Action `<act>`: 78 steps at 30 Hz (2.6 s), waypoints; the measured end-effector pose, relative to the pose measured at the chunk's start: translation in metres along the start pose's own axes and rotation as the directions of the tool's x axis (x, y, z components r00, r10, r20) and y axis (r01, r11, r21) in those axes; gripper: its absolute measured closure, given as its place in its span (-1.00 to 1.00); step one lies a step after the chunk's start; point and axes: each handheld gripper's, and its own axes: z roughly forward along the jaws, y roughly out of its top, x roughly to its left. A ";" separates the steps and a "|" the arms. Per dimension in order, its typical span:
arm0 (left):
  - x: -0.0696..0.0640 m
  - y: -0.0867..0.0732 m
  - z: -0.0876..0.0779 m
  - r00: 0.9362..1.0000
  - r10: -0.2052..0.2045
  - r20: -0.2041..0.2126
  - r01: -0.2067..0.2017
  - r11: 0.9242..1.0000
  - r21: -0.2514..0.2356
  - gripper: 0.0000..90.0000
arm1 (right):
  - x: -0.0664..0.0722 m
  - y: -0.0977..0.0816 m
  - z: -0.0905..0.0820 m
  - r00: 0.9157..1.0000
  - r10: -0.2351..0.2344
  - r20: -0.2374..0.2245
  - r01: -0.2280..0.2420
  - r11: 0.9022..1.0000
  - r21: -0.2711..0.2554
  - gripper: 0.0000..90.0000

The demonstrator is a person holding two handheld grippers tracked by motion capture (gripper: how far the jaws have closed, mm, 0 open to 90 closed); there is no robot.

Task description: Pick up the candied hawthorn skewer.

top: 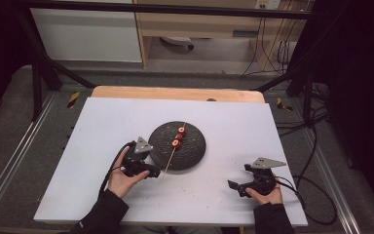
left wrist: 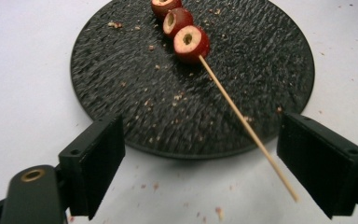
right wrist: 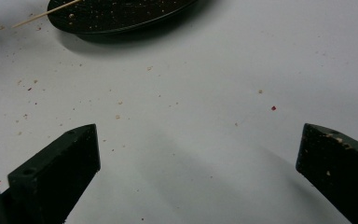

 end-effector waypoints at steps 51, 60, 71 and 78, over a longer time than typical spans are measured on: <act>-0.017 0.024 0.037 0.987 -0.139 -0.082 0.148 0.982 0.119 0.96 | 0.001 0.001 0.001 1.000 0.003 -0.011 -0.003 1.000 -0.005 -0.99; -0.011 0.013 0.012 0.992 -0.127 -0.024 0.127 0.992 0.017 0.96 | 0.002 0.002 0.001 1.000 0.012 -0.013 -0.012 1.000 -0.008 -0.98; 0.003 -0.014 -0.019 0.991 -0.122 0.056 0.126 0.990 -0.061 0.95 | 0.007 0.004 0.003 0.999 0.032 -0.019 -0.032 0.999 -0.016 -0.99; 0.010 -0.034 -0.034 0.988 -0.118 0.101 0.129 0.986 -0.110 0.96 | 0.012 0.007 0.007 0.999 0.036 -0.022 -0.036 0.999 -0.017 -0.99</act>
